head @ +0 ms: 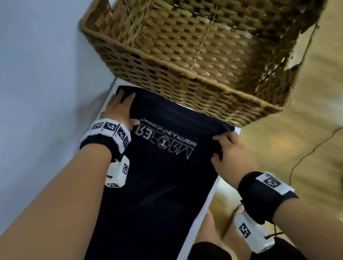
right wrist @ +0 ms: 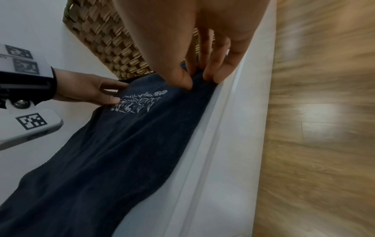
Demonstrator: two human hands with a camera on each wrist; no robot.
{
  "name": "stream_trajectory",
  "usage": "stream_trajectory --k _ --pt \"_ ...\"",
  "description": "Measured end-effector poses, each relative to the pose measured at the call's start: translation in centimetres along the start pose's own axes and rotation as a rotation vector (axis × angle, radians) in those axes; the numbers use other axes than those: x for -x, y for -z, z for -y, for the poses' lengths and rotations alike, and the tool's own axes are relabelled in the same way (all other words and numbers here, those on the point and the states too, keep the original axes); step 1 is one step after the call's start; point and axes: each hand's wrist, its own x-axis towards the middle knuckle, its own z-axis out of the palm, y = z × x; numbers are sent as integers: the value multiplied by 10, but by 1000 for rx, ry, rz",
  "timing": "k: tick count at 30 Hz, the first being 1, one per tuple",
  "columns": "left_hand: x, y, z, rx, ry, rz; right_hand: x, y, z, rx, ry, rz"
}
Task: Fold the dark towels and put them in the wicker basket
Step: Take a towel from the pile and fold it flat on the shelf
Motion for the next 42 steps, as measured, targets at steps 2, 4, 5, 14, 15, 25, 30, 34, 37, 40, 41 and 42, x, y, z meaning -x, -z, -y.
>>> stream_trajectory --k 2,4,5,14,15,25,30,34,37,40,41,42 --pt "3 -2 3 13 -15 0 -1 3 4 36 -20 42" --pt "14 -5 4 78 -50 -65 0 8 9 31 -33 74" --pt "23 -7 4 122 -70 -118 2 11 12 24 -35 81" --pt "193 -61 29 533 115 -353 48 17 35 -10 179 253" --pt "218 -75 34 564 181 -348 56 15 39 -9 207 294" --pt "410 -223 55 672 937 -152 114 -22 78 21 414 693" --pt "431 -265 47 1174 1233 -237 143 -44 101 143 521 854" --pt "425 -268 46 1686 1221 -490 160 -54 114 208 577 938" --pt "419 -264 47 1608 1184 -455 166 -58 119 238 608 964" --pt "416 -252 41 1653 1188 -562 169 -64 123 261 621 997" --pt "415 -249 39 1651 1177 -619 170 -67 124 258 621 1004" --pt "415 -245 35 1641 1144 -651 171 -70 126 249 618 1008"
